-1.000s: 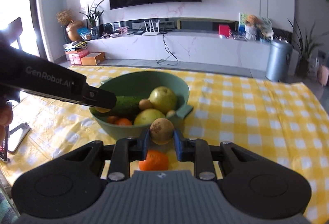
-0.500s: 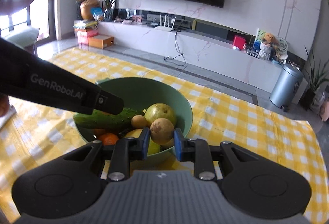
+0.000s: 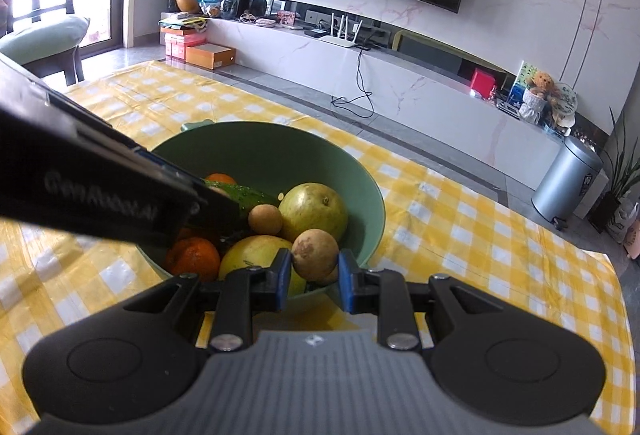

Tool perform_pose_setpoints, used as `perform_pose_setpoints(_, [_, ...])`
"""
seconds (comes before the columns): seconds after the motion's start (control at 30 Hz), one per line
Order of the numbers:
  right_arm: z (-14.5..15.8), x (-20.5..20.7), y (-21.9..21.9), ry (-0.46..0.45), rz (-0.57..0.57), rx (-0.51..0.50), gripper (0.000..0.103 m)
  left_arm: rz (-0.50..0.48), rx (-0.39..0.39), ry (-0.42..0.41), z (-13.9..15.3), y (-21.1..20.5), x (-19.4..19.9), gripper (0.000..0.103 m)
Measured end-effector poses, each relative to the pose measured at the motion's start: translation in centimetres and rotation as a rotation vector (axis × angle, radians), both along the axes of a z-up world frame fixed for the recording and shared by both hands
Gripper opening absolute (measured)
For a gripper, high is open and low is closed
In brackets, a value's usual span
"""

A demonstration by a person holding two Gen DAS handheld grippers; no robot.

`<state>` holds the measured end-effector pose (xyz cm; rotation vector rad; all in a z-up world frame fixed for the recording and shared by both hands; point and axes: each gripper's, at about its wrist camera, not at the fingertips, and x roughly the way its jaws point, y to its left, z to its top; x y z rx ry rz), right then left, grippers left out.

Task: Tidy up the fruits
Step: 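Open the left tool to drop the small kiwi while the right tool releases the kiwi, then withdraw both tools toward the cherry tomato and orange on the cloth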

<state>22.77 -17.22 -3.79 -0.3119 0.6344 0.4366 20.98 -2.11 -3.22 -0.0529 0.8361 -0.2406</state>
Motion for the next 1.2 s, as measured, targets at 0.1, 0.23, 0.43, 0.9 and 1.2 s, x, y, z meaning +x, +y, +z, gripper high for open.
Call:
perform_pose_setpoints(0.1, [-0.1, -0.1, 0.0, 0.001, 0.013, -0.007, 0.022, -0.001, 0.003, 0.015, -0.4, 0.1, 0.0, 0.025])
perform_pose_setpoints(0.23, [-0.2, -0.3, 0.3, 0.001, 0.030, -0.012, 0.022, 0.008, 0.005, 0.035, -0.8, 0.2, 0.0, 0.025])
perform_pose_setpoints(0.43, [-0.2, -0.6, 0.5, 0.001, 0.039, -0.020, 0.022, 0.016, 0.012, 0.051, -1.5, 0.3, -0.1, 0.025])
perform_pose_setpoints(0.9, [0.2, -0.6, 0.3, 0.005, 0.026, -0.001, 0.025, 0.041, -0.016, 0.021, -0.9, 0.8, -0.7, 0.052])
perform_pose_setpoints(1.2, [2.3, -2.3, -0.8, -0.039, -0.034, 0.092, 0.034, 0.047, -0.025, -0.049, 1.7, 0.5, -2.5, 0.054])
